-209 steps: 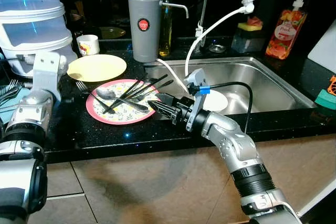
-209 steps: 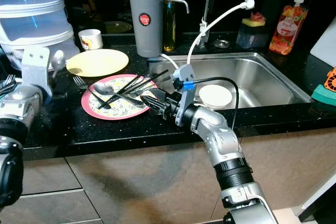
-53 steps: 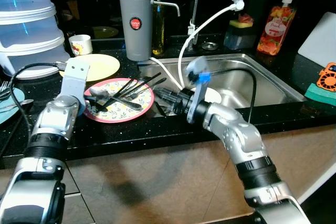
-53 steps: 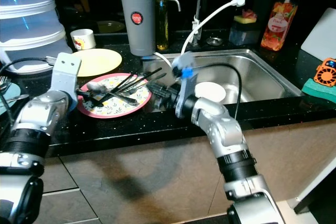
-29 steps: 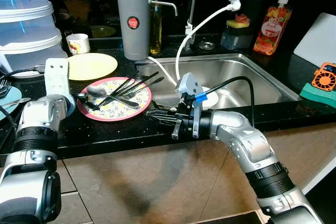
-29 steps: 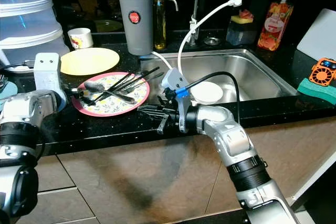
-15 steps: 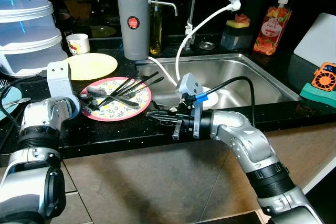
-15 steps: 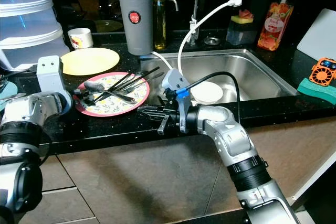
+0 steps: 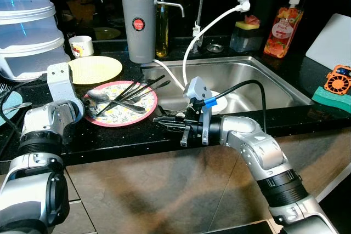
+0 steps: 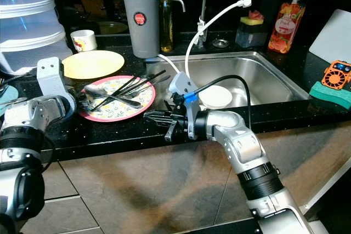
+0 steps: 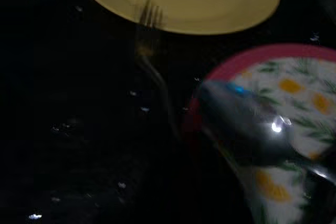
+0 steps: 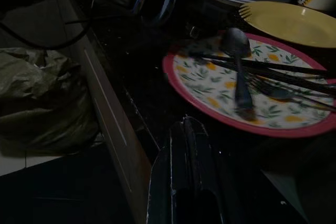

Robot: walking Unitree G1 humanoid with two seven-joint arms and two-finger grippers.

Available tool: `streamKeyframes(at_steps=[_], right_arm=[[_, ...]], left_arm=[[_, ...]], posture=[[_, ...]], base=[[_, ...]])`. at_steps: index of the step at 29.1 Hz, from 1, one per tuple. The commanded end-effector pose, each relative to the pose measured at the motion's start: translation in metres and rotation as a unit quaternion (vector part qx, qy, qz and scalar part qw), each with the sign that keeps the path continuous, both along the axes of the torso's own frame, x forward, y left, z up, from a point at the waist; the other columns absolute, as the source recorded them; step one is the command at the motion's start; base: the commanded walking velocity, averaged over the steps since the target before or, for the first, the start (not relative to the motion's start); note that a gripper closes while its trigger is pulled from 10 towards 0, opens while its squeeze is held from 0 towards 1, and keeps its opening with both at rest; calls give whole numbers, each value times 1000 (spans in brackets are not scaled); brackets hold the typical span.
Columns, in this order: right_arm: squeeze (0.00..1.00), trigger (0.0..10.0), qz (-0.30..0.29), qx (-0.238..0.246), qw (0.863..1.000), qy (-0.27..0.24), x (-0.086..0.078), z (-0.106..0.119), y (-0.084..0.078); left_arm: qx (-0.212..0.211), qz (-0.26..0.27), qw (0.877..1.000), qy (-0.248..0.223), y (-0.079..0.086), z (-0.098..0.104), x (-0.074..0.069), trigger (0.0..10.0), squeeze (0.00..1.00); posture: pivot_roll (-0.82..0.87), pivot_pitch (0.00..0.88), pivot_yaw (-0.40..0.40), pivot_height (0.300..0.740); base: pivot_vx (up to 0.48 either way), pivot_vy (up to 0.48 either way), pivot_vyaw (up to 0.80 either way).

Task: Kitchen organization

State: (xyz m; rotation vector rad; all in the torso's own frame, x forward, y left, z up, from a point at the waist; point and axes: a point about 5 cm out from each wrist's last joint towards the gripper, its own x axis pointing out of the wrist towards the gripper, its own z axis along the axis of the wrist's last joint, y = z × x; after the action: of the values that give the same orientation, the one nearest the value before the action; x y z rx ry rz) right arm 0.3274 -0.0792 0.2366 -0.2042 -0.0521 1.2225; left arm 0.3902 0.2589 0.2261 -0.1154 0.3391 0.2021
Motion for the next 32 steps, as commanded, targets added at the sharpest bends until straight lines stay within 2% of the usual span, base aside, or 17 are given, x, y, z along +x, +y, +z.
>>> streamKeyframes(at_steps=[1, 2, 4, 5, 7, 10, 12, 16, 21, 24, 25, 26, 27, 30, 31, 32], right_arm=[[0, 10000, 6, -10, 1000, 0, -3, -2, 1], [0, 10000, 7, -8, 1000, 1, -3, -2, 1], [0, 10000, 8, -6, 1000, 1, -4, -2, 2], [0, 10000, 8, -1, 1000, 2, -4, -1, 2], [0, 10000, 8, 1, 1000, 2, -4, -1, 3], [0, 10000, 4, 2, 1000, 0, -3, 0, 2], [0, 10000, 4, 2, 1000, -1, -3, -1, 2], [0, 10000, -7, 4, 1000, -2, -1, -1, 3], [0, 10000, -18, 7, 1000, -4, 2, -2, 3], [0, 10000, -26, 10, 1000, -6, 3, -1, 2], [0, 10000, -42, 21, 999, -10, 6, 1, 2], [0, 10000, -42, 21, 999, -10, 6, 1, 2], [0, 10000, -60, 37, 997, -15, 9, 5, 1], [0, 10000, -109, 85, 990, -21, 18, 15, -2], [0, 10000, -132, 107, 985, -27, 22, 22, -3], [0, 10000, -144, 121, 982, -32, 24, 27, -4]], left_arm=[[51, 33, 997, 39, 14, -13, -6, 1529, 0], [74, 49, 996, 25, 18, -8, -6, 2235, 0], [94, 62, 994, 7, 21, -3, -6, 2510, 0], [114, 70, 991, -10, 23, 2, -6, 0, 0], [120, 71, 990, -14, 24, 3, -6, 0, 0], [160, 44, 983, -73, 17, 13, -5, 0, 0], [164, 42, 983, -74, 17, 13, -5, 0, 0], [144, 68, 980, -119, 15, 18, -4, 0, 0], [133, 68, 980, -132, 9, 16, -2, 0, 0], [123, 55, 978, -157, 5, 19, -1, 0, 0], [108, 16, 975, -192, -5, 27, 1, 0, 0], [108, 16, 975, -192, -5, 27, 1, 0, 0], [83, -50, 967, -236, -21, 36, 2, 0, 0], [27, -174, 940, -293, -53, 47, -3, 0, 0], [29, -256, 914, -313, -73, 49, -12, 0, 0], [29, -316, 893, -319, -88, 48, -20, 0, 0]], posture=[[69, 47, -9, 740], [69, 47, -9, 740], [69, 47, -9, 740], [69, 47, -9, 740], [69, 47, -9, 740], [64, 36, -11, 740], [64, 36, -11, 740], [64, 26, -13, 740], [63, 24, -11, 740], [63, 24, -11, 740], [61, 23, -8, 740], [61, 23, -8, 740], [61, 23, -8, 740], [62, 26, -6, 740], [64, 30, -5, 740], [64, 30, -3, 740]], base=[[0, 0, 0], [0, 0, 0], [0, 0, 0], [0, 0, 0], [0, 0, 0], [0, 0, 0], [0, 0, 0], [0, 0, 0], [0, 0, 0], [0, 0, 0], [0, 0, 0], [0, 0, 0], [0, 0, 0], [0, 0, 0], [0, 0, 0], [0, 0, 0]])
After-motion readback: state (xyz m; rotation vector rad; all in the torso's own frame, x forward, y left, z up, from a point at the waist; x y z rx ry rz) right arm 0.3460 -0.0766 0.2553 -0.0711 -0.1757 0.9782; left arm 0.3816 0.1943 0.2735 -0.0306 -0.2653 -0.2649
